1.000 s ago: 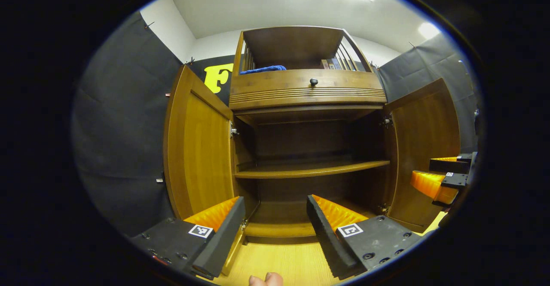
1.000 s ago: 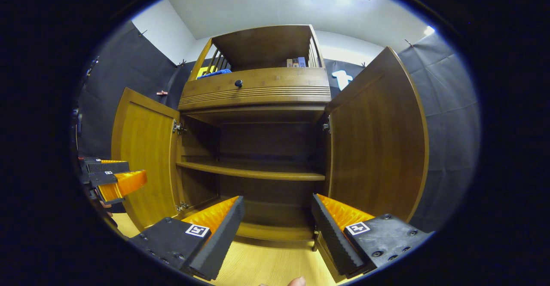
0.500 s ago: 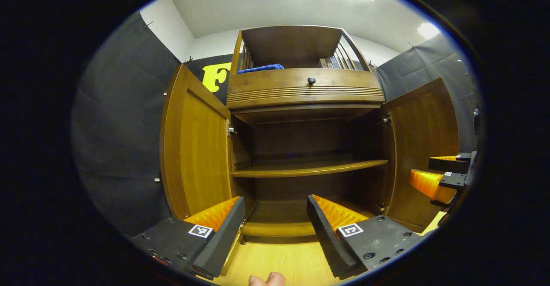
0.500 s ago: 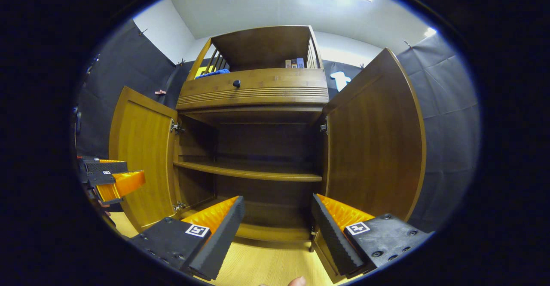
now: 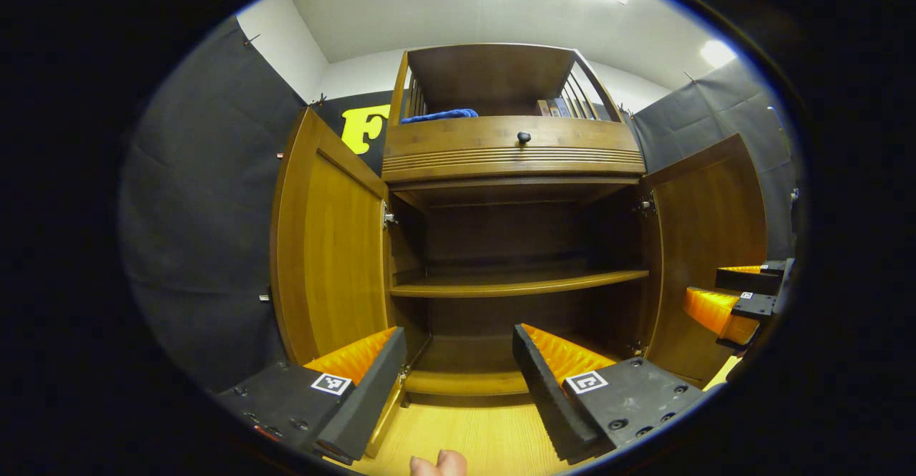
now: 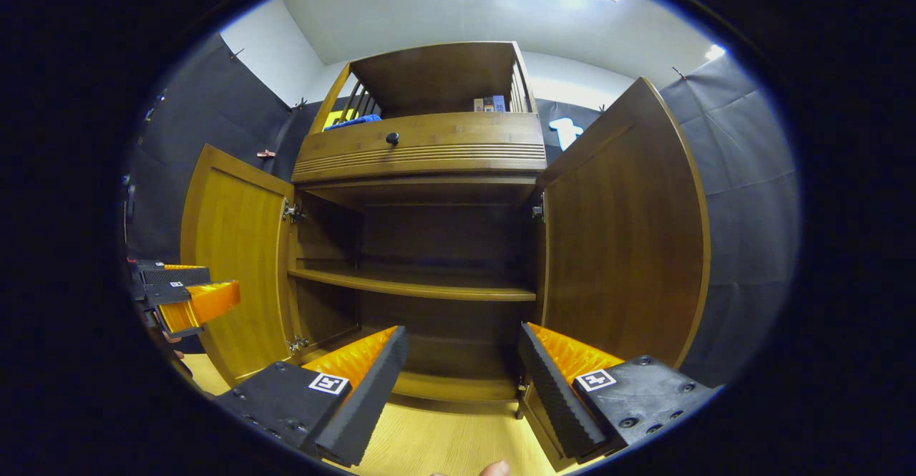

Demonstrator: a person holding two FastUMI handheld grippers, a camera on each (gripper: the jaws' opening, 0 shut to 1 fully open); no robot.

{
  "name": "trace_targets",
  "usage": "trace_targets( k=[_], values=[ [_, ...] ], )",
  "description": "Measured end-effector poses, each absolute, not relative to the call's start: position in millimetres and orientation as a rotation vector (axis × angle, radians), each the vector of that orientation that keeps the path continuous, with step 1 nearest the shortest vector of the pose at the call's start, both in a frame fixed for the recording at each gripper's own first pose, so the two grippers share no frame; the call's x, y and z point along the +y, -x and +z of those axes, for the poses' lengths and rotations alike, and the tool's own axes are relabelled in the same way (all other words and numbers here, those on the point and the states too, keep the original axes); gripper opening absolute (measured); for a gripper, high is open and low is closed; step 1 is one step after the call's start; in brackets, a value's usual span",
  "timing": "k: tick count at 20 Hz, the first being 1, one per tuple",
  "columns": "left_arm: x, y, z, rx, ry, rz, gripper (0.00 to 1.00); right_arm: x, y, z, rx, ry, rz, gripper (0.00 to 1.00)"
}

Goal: Open the right door of the double-door shoe cabinet with the right hand, and open the left door with the left hand.

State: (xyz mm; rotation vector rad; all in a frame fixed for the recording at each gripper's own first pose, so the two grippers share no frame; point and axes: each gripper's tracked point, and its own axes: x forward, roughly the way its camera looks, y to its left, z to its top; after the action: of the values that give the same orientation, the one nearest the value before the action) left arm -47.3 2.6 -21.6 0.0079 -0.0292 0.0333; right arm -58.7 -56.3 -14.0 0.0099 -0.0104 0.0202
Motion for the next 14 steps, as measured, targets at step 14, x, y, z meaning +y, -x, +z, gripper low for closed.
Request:
trace_targets(
  k=[14],
  values=[
    [-4.2, 45.5, -22.1, -0.030, -0.026, 0.020, 0.94, -57.9, 57.8, -14.9, -0.006, -0.015, 0.019, 0.95]
  ],
)
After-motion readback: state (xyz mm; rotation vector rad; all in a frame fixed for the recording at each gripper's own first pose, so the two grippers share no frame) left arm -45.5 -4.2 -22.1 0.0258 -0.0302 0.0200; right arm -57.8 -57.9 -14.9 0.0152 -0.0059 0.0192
